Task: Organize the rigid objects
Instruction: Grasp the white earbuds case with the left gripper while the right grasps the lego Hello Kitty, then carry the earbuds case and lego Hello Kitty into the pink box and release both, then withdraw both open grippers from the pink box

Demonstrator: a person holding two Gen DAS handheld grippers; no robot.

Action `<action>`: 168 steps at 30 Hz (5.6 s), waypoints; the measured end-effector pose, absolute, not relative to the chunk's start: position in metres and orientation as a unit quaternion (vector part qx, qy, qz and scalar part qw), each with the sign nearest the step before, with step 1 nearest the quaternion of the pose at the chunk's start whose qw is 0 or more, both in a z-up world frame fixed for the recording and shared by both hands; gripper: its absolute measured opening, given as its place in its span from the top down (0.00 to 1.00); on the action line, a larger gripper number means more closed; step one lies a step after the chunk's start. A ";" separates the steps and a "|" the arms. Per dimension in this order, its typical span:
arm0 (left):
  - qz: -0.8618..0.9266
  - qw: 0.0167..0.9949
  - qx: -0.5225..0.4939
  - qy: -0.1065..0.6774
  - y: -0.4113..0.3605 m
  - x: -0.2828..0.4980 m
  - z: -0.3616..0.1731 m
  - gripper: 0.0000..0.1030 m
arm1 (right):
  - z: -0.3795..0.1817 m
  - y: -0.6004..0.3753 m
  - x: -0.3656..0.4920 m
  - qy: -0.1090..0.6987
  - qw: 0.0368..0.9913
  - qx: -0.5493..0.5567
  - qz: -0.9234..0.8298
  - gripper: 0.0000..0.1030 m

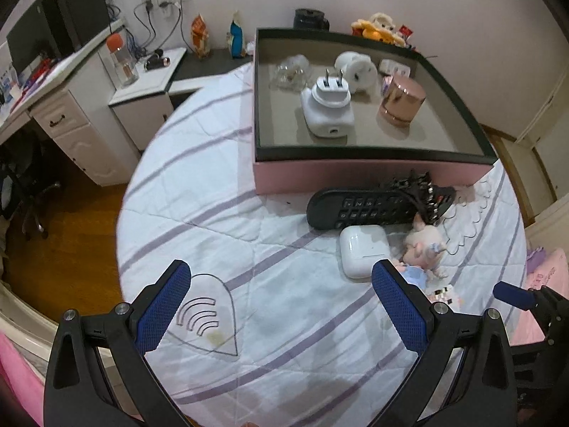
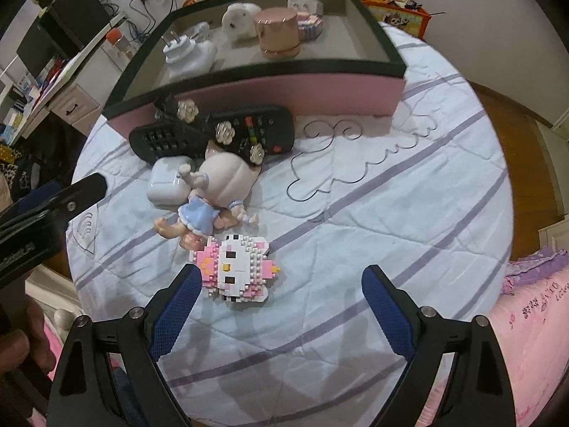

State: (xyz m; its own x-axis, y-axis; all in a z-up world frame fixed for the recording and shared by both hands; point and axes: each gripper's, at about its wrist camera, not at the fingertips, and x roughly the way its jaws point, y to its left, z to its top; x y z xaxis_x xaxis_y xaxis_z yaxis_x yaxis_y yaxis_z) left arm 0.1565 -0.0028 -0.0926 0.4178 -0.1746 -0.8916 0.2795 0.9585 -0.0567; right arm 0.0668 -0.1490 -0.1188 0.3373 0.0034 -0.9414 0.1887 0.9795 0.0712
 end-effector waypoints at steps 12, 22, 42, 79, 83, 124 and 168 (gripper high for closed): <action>-0.158 0.825 0.050 0.540 -0.025 0.172 -0.112 0.00 | -0.137 -0.134 0.085 0.587 0.805 0.088 -0.024 0.18; -0.162 0.810 0.047 0.561 -0.047 0.179 -0.131 0.00 | -0.144 -0.127 0.091 0.591 0.804 0.074 -0.010 0.27; -0.145 0.831 0.078 0.532 -0.058 0.174 -0.150 0.10 | -0.146 -0.120 0.096 0.583 0.811 0.043 -0.016 0.39; -0.152 0.867 0.022 0.475 -0.015 0.187 -0.037 0.57 | -0.038 -0.177 0.087 0.524 0.845 0.100 -0.035 0.39; -0.152 0.877 0.012 0.455 -0.017 0.206 -0.010 0.57 | -0.013 -0.188 0.107 0.500 0.859 0.098 -0.045 0.39; -0.140 0.837 0.017 0.529 -0.109 0.268 -0.085 0.26 | -0.074 -0.230 0.233 0.548 0.835 0.019 -0.034 0.32; -0.107 0.920 0.025 0.376 0.000 0.146 0.101 0.00 | 0.095 -0.168 0.055 0.367 0.921 0.011 -0.127 0.00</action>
